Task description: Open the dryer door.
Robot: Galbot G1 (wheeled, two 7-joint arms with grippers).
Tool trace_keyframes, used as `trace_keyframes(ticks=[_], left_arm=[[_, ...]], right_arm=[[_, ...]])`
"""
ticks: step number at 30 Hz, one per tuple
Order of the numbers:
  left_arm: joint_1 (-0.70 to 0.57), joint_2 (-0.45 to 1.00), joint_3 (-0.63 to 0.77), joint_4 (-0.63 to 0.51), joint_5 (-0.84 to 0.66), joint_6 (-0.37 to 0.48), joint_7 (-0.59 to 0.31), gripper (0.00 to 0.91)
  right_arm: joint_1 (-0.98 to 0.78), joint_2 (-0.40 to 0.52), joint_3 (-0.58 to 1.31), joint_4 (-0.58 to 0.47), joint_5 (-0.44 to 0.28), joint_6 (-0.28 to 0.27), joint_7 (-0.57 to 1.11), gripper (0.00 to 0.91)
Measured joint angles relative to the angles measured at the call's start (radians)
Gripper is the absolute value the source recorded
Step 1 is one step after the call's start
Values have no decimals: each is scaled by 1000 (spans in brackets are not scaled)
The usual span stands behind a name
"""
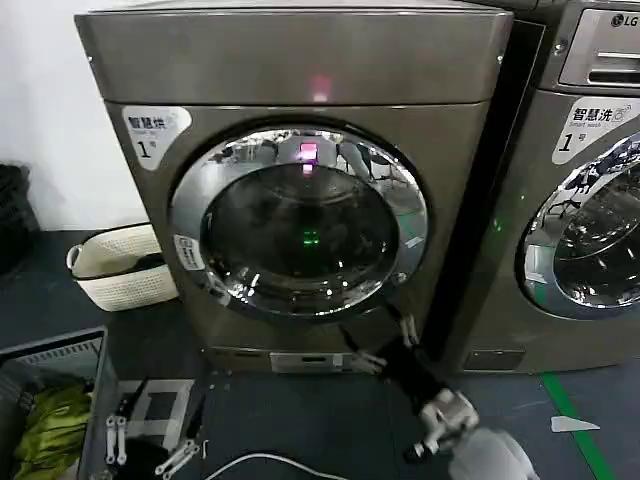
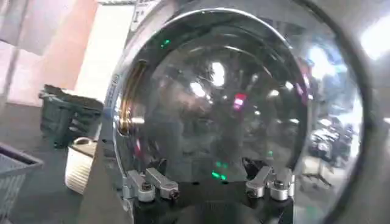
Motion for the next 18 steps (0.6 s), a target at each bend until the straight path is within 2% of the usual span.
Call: trace_keyframes(ticks=[5, 18], left_arm=[[14, -23, -10, -20, 14, 0, 0, 907], [32, -63, -9, -27, 57, 0, -17, 907]], right_arm=[[127, 12, -89, -59, 27, -11, 4, 907], [368, 93, -249, -246, 40, -23, 14, 907]])
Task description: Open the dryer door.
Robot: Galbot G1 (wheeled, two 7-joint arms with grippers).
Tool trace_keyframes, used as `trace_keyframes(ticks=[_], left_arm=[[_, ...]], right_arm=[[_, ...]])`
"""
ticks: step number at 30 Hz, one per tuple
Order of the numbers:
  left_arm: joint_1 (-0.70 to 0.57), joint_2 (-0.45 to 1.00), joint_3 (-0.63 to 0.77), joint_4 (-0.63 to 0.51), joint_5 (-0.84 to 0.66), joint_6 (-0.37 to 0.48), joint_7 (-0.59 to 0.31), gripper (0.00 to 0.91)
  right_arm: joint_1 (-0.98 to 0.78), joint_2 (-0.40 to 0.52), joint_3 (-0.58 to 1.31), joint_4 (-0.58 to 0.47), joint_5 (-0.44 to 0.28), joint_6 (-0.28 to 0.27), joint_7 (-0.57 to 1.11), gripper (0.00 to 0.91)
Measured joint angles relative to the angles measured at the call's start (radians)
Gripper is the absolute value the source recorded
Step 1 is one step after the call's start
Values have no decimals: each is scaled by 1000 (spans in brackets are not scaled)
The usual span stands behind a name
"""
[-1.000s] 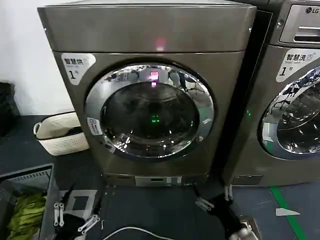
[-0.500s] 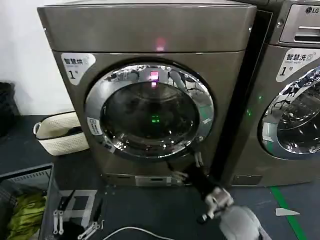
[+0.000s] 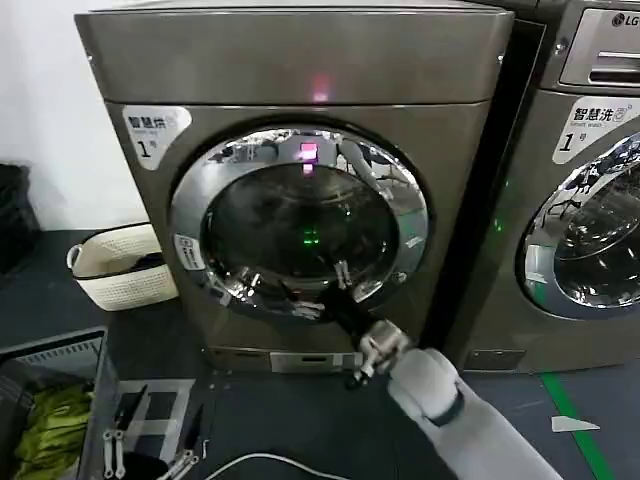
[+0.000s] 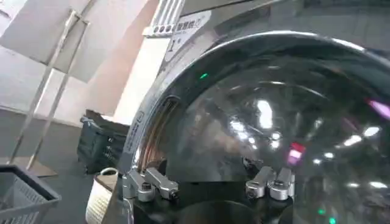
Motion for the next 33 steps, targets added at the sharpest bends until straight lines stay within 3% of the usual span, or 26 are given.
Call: trace_keyframes(ticks=[33], left_arm=[[1, -8, -27, -1, -13, 0, -2, 907]], right_arm=[[207, 256, -150, -296, -9, -1, 9, 907]])
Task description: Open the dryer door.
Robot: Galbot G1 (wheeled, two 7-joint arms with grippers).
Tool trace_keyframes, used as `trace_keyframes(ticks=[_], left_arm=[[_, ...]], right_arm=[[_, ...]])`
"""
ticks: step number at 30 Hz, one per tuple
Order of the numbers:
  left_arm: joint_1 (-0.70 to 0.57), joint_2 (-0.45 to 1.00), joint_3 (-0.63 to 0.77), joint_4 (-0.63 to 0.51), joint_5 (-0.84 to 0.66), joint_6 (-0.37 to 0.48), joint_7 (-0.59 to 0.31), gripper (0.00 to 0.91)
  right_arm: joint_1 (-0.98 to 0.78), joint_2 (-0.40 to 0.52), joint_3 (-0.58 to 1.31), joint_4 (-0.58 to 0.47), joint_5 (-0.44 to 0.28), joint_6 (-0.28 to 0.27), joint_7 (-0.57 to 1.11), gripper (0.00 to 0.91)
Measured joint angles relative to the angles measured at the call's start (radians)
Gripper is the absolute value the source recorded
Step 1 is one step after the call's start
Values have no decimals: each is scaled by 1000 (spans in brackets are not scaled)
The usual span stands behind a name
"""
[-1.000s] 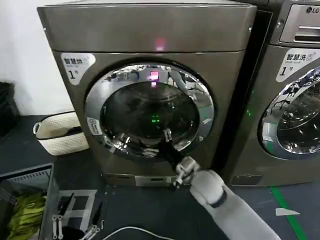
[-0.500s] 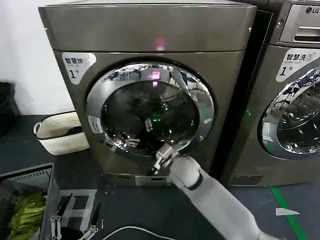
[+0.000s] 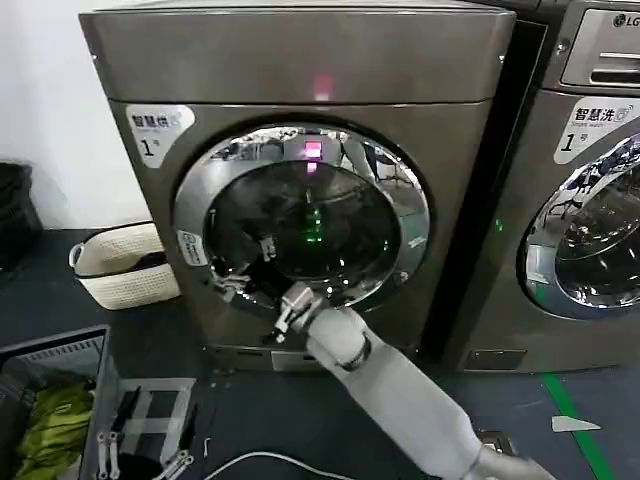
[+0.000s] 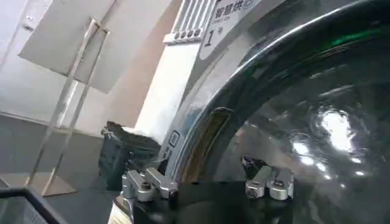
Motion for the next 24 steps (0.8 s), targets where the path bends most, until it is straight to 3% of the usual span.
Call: trace_keyframes(ticks=[15, 24], left_arm=[[6, 1, -22, -3, -17, 0, -1, 907], [6, 1, -25, -8, -24, 0, -1, 907]], right_arm=[[55, 70, -25, -122, 1, 19, -75, 907], [72, 78, -45, -172, 3, 77, -183, 907]])
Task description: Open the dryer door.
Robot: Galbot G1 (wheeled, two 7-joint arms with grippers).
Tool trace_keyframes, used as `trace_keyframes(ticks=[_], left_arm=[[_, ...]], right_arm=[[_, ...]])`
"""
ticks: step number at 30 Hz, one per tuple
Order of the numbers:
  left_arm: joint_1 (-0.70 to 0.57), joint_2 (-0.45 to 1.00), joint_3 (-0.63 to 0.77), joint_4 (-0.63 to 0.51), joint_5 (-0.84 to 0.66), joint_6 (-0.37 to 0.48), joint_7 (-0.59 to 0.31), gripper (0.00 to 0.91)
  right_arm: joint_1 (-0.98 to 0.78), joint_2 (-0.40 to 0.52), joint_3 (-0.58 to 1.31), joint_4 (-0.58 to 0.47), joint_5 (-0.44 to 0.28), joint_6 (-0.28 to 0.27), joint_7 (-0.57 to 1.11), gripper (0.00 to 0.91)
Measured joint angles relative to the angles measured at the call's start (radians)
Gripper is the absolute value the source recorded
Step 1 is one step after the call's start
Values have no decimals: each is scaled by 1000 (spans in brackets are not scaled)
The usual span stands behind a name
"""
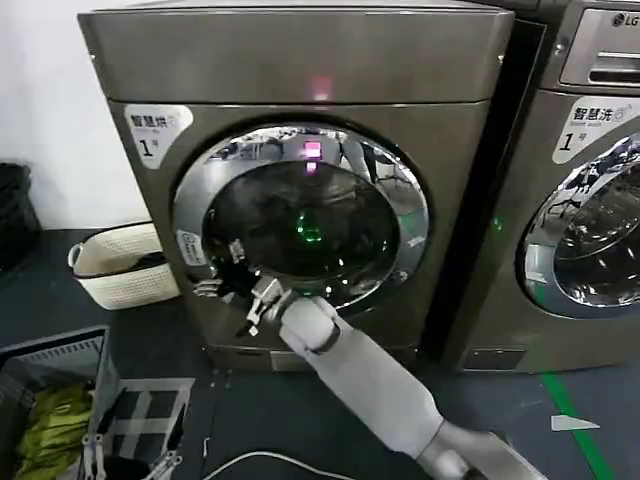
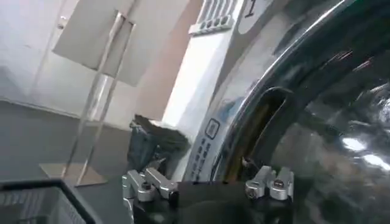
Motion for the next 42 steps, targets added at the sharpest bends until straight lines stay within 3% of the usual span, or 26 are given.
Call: trace_keyframes(ticks=[8, 18, 24, 32, 39, 42], left_arm=[[-19, 4, -4, 10, -4, 0, -14, 907], [-76, 61, -72, 42, -91, 6, -23, 907], [-130, 147, -158, 81, -181, 115, -45, 907], [-206, 303, -170, 135, -221, 242, -80, 907], [-321, 415, -107, 214, -214, 289, -79, 907], [-377, 462, -60, 249, -212, 308, -77, 907]], right_arm=[[-11, -45, -23, 30, 67, 91, -154, 907], [-53, -148, -24, 145, 126, 130, -260, 907], [-88, -243, -11, 229, 215, 215, -378, 907], [-167, -412, 30, 372, 341, 233, -593, 907], [-294, -539, 134, 493, 354, 266, -812, 907], [-404, -594, 232, 559, 351, 307, -893, 907]])
